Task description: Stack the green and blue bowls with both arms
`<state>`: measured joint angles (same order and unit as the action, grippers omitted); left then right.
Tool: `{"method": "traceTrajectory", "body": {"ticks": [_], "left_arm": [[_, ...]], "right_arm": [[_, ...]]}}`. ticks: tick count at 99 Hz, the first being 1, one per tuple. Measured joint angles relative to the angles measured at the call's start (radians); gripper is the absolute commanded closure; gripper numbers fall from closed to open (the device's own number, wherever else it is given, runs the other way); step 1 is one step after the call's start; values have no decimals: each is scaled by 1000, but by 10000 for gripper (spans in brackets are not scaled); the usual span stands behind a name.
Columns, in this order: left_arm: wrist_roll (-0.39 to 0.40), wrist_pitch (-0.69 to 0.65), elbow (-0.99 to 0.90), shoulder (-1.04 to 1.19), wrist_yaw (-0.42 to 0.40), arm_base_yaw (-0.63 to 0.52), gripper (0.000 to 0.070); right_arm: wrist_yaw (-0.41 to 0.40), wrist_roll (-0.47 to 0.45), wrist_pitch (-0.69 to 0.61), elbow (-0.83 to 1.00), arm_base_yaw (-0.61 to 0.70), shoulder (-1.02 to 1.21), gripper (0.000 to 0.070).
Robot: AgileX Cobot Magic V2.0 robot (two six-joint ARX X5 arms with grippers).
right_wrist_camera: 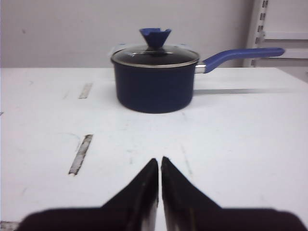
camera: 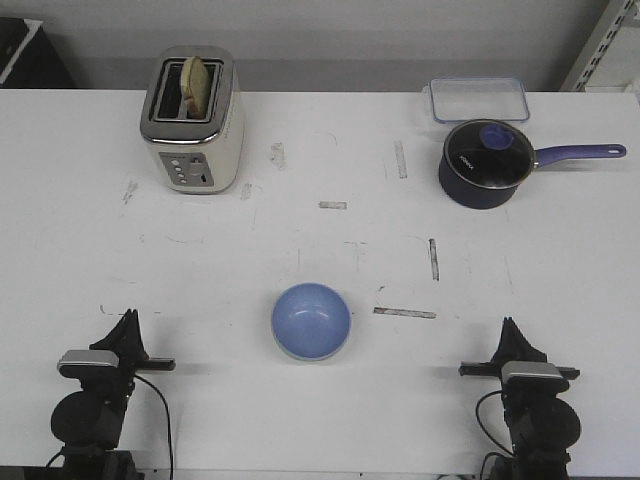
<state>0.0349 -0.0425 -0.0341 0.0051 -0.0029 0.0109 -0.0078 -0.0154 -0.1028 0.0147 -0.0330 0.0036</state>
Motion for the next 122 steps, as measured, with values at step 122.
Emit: {"method": "traceTrajectory", "body": {"ticks": [122], "left_arm": [[0, 0, 0, 0, 0, 0, 698]], "right_arm": [[7, 8, 42, 0, 0, -2, 700]]}}
